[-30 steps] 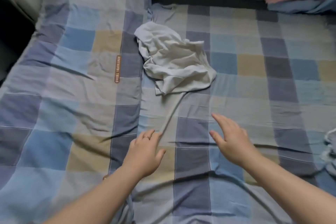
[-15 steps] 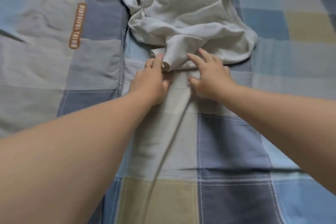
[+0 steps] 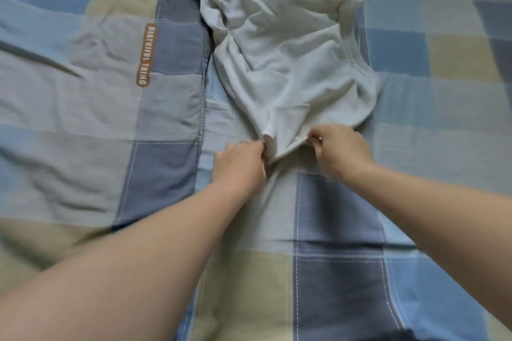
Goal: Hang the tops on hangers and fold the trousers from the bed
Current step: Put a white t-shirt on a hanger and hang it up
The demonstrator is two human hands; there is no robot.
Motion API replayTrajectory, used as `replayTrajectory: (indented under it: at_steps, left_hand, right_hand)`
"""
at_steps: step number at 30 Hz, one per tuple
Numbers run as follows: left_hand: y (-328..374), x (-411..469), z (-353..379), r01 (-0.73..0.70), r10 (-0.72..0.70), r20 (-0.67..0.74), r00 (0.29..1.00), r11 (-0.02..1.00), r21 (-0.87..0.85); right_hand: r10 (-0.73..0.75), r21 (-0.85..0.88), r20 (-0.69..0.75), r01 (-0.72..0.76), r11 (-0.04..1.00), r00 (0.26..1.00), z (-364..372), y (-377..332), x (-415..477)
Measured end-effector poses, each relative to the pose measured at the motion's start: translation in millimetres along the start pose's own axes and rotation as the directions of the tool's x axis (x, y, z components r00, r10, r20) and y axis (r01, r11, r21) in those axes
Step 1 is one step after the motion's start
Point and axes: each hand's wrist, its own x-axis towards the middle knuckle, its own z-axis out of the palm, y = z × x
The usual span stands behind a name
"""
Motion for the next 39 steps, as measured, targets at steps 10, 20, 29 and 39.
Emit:
replayTrajectory:
  at_steps: [10,20,29,39]
  left_hand:
    - [70.2,-187.9,-12.8,0.185,-0.09,0.45,0.888,0.968,-0.171]
    - [90.1,-368.5,12.0,0.402,-0.215,0.745,0.632,0.912,-0.078]
    - [70.2,-400.3,-6.8,0.552,-0.293,0.741,0.604,0.825,-0.124]
    - [-8.0,-175.2,-41.4,0.321,-0.278,0.27,0.922,0.938,-0.13]
  right_hand:
    - [0.094,0.102,0.306,-0.131,0.986,0.947,-52.8,32.5,-209.2]
    - [0.226,0.151,0.566,-0.369,0.917,0.793,-49.9,22.2,-412.0]
    - [0.185,0.191,0.695,-0.427,0.884,0.694,-63.6,4.9,-418.8]
    - [-0.008,0.262,0.452,-0.125,0.957,0.892,-57.7,-37.6,-182.5]
